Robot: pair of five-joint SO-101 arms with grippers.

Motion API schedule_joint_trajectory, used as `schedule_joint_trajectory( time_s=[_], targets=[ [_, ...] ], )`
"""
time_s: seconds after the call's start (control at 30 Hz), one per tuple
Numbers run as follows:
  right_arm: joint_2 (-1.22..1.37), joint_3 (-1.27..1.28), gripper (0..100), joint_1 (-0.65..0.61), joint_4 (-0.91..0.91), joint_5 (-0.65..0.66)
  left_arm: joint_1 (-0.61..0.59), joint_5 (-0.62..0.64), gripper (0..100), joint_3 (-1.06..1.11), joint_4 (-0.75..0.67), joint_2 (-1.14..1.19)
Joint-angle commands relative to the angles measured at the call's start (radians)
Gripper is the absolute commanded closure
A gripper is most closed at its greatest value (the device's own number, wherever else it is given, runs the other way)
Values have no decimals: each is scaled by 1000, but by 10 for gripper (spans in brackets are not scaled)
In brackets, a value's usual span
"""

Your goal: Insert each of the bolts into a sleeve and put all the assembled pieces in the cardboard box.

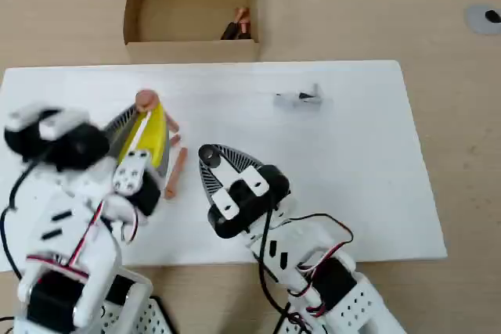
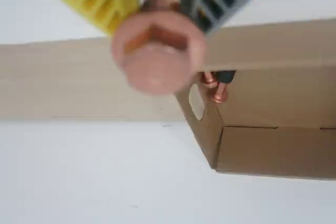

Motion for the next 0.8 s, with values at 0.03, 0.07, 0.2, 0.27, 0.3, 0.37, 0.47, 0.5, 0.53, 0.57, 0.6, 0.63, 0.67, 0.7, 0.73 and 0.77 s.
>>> schedule_joint_trajectory(
  time_s=[0.03,0.07,0.2,0.27,0.3,0.37,0.47,0.5,0.53,0.57,0.6,0.63,0.67,0.7,0.73,0.77],
  targets=[
    [-156,13,973,-16,-31,-12,9,9,995,54,3,-130],
    [-156,22,973,-22,-31,-12,11,11,995,57,3,-136],
    [-150,31,973,-64,-28,-12,72,9,995,32,11,-139],
    [-153,31,973,-85,-29,-12,112,8,995,26,11,-139],
    [-153,31,973,-93,-29,-12,132,8,995,26,11,-139],
    [-154,31,973,-96,-31,-12,164,6,995,34,11,-139],
    [-156,31,973,-93,-29,-12,172,6,995,43,11,-139],
    [-156,31,973,-93,-26,-12,170,6,995,44,11,-139],
    [-156,31,973,-93,-26,-12,170,6,995,46,11,-140],
    [-156,31,973,-93,-26,-12,170,6,995,46,11,-142],
    [-156,31,973,-93,-26,-12,170,6,995,46,12,-143],
    [-156,31,973,-93,-26,-12,170,6,995,43,21,-143],
    [-156,31,973,-93,-26,-12,170,6,995,37,40,-142],
    [-156,31,973,-91,-26,-12,170,5,995,35,55,-140],
    [-156,31,973,-91,-26,-12,170,3,995,35,75,-139],
    [-156,31,973,-90,-25,-12,170,-6,995,35,100,-139]
  ],
)
